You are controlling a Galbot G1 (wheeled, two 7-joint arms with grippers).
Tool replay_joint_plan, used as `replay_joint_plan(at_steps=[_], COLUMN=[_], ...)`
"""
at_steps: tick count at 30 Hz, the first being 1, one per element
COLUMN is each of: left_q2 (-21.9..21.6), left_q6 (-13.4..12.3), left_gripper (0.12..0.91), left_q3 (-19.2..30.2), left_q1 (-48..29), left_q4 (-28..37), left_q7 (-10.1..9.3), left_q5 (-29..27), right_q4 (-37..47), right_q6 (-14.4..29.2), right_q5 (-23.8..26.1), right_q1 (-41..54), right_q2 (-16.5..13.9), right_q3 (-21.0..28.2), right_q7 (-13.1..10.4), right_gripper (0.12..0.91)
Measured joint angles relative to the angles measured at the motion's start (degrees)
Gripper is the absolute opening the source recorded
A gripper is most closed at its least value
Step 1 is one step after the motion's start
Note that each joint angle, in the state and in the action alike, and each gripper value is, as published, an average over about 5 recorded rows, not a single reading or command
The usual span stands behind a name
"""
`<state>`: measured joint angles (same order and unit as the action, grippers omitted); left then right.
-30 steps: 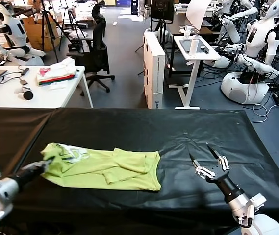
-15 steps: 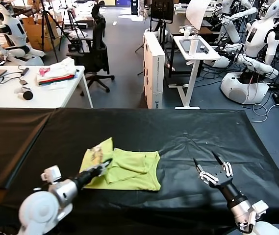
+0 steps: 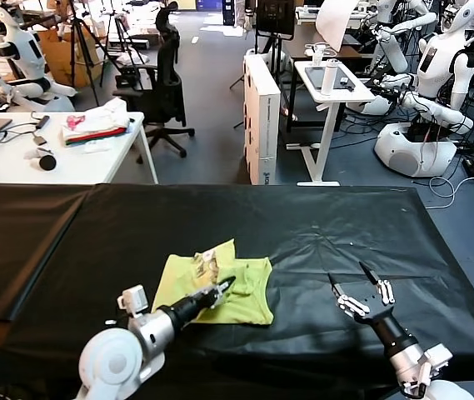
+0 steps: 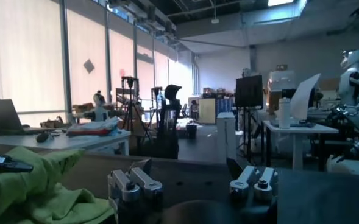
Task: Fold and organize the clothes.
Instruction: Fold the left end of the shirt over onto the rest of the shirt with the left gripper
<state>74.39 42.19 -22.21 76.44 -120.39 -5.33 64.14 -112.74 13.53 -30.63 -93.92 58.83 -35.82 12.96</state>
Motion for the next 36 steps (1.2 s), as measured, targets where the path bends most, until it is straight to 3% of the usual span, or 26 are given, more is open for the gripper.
replay_joint_plan(at_steps=[17, 19, 22, 30, 33, 36], left_q2=[4.8, 5.3, 6.0, 8.8, 10.2, 11.6], left_q6=[0.0, 0.0, 0.0, 0.0, 0.0, 0.0], left_gripper=[0.183, 0.211, 0.348, 0.829, 0.896, 0.905], left_q3=[2.4, 2.4, 2.4, 4.0, 4.7, 5.1], left_q1=[-0.7, -1.1, -1.5, -0.4, 0.4, 0.9], left_q4=[3.1, 4.2, 5.7, 6.3, 5.6, 4.8], left_q7=[0.69, 0.89, 1.03, 0.78, 0.71, 0.72], left_q5=[-5.4, -6.4, -7.0, -7.8, -8.6, -9.9], right_q4=[0.1, 0.1, 0.2, 1.3, 1.8, 2.1], right_q6=[-0.1, -0.2, -0.2, -0.6, -1.0, -1.3], right_q5=[0.5, 0.6, 0.8, 1.7, 1.8, 2.0], right_q1=[0.1, 0.0, 0.1, 1.7, 2.8, 3.9], right_q2=[0.5, 0.5, 0.4, -1.4, -2.3, -2.8], right_q3=[0.3, 0.4, 0.9, 3.4, 4.8, 6.2], right_q7=[0.0, 0.0, 0.0, -0.4, -0.5, -0.6], right_gripper=[0.907, 0.907, 0.907, 0.907, 0.907, 0.907])
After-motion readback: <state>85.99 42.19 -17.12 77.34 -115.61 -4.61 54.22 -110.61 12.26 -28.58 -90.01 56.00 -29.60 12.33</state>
